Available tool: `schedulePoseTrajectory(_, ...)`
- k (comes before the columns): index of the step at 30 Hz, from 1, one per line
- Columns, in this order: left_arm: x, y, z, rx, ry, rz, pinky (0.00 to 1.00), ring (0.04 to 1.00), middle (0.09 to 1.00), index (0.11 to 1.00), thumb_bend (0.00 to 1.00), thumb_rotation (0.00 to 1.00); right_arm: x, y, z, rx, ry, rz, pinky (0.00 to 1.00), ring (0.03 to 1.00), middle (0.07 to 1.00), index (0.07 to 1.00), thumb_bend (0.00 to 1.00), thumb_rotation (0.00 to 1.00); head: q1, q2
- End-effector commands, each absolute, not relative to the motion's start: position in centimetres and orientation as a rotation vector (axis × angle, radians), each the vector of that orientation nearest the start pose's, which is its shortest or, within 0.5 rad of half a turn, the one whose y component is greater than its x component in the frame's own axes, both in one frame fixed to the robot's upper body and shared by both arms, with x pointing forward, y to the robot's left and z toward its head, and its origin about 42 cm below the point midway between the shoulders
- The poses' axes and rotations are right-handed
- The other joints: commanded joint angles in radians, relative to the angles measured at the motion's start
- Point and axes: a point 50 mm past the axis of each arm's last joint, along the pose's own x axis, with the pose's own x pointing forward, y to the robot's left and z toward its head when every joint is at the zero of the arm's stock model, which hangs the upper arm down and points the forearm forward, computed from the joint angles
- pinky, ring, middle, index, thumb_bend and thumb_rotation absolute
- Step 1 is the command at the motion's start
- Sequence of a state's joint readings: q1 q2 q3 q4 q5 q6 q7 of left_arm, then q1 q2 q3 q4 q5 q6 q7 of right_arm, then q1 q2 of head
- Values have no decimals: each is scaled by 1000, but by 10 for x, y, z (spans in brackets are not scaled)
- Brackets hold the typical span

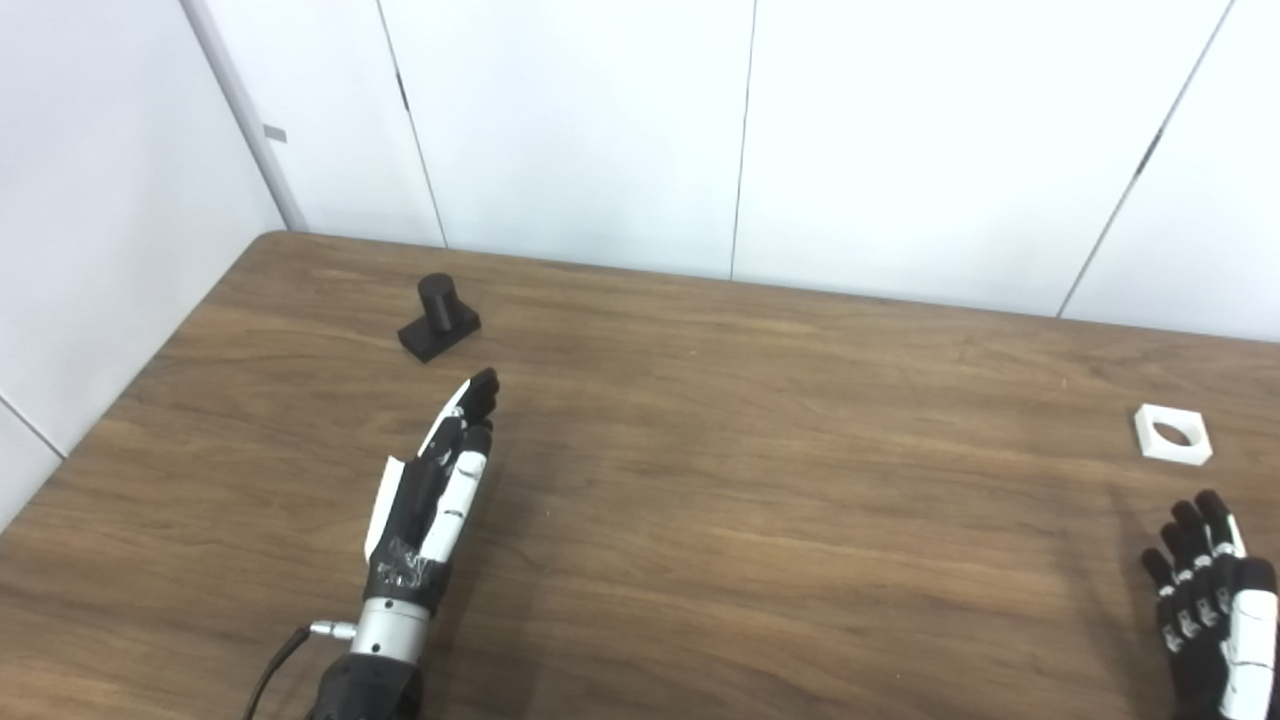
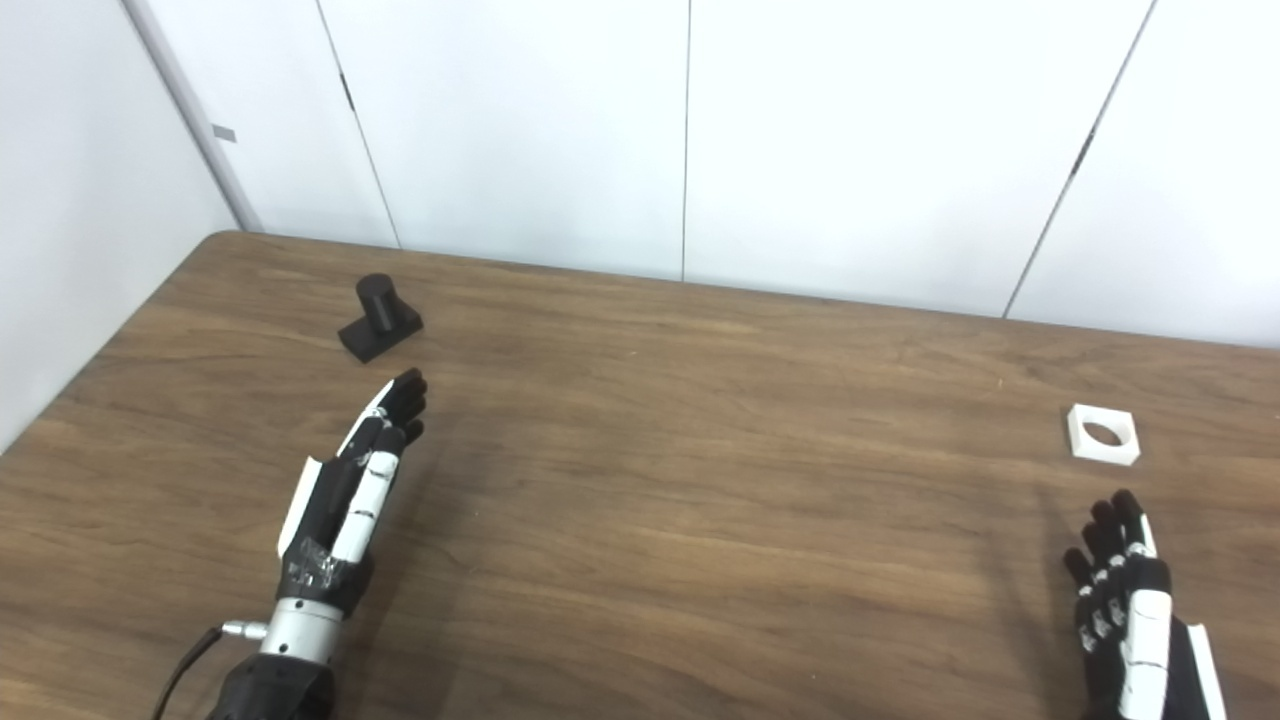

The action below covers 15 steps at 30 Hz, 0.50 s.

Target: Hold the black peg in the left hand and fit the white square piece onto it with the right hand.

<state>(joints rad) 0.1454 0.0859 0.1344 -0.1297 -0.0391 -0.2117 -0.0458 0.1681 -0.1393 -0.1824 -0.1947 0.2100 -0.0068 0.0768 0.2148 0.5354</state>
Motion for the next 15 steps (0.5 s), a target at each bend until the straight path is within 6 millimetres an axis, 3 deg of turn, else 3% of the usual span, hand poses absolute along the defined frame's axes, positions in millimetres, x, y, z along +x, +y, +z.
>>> schedulePoseTrajectory(1,224,271,94,58,-156,112,963,965,954,947,490,833,223,-305,125,23,-96,-115,1000,1000,988,985,521,1000,-2,-5)
schedulePoseTrajectory(15,220,270,91,83,-134,116,941,959,958,947,502,806,220,-303,126,31,-92,-125,1000,987,970,973,478,1000,-2,-29)
